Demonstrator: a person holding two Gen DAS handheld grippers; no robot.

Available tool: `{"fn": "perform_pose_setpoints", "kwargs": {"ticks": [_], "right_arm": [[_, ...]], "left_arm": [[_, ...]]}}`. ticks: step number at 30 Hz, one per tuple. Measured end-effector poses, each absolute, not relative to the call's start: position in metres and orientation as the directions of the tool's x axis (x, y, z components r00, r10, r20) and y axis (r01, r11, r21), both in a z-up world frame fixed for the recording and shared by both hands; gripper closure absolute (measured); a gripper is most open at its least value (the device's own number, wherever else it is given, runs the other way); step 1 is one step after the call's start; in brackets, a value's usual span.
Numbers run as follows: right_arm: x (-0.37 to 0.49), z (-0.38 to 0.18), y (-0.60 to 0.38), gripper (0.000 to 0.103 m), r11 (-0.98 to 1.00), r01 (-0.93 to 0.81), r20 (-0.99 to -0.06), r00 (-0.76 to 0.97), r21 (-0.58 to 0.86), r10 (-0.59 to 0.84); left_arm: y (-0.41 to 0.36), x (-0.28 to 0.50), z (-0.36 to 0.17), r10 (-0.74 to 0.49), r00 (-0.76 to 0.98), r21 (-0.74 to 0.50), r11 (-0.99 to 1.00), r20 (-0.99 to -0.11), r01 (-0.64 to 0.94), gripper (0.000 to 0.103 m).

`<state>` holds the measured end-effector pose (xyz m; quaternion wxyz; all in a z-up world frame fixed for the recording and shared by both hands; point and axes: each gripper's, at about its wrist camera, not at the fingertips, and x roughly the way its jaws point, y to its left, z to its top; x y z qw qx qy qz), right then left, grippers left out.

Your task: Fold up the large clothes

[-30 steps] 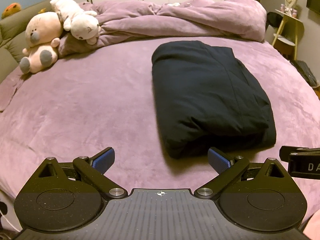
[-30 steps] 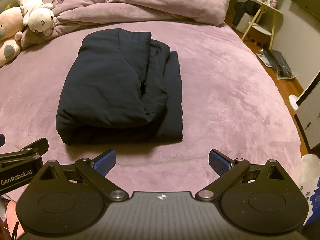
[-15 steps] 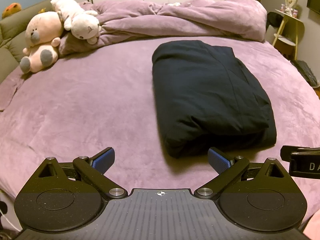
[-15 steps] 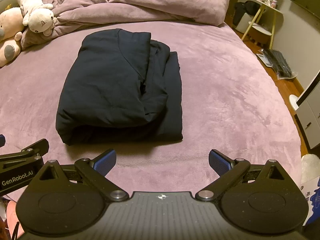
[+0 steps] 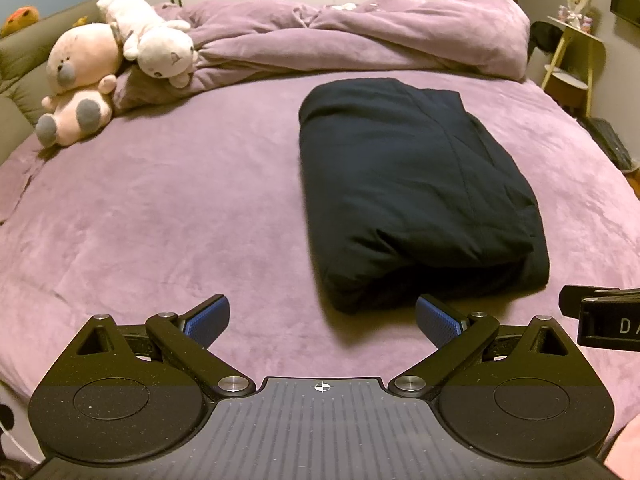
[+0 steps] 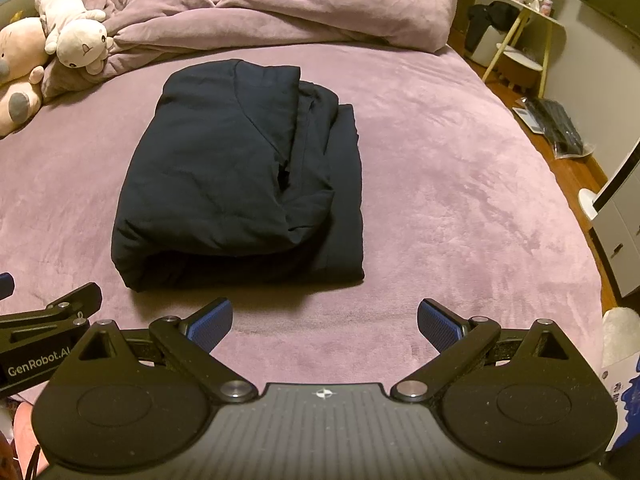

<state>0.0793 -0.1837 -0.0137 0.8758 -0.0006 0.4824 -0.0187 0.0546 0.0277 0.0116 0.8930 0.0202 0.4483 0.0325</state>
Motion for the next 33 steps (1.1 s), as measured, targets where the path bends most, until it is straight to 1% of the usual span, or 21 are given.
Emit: {"fn": "perform_pose_setpoints", "kwargs": {"ticks": [13,33], "right_arm": [[0.0779,-0.0121,-0.1856,0.004,0.999,0.033,-0.84,0.542,-0.012,-0.028],[0.0762,-0.0094,-0.1853,0.004,1.0,0.021,-0.835,0.55,-0.012,-0.022]], "left_arm": [[0.0242,0.0532,0.0115,0.063,0.597,0.063,0.998,-0.8,-0.02,0.001],[0.0227,0.0547,0.0113,0.063,0.586,0.056,0.998,-0.808,-0.03,0.001]]}}
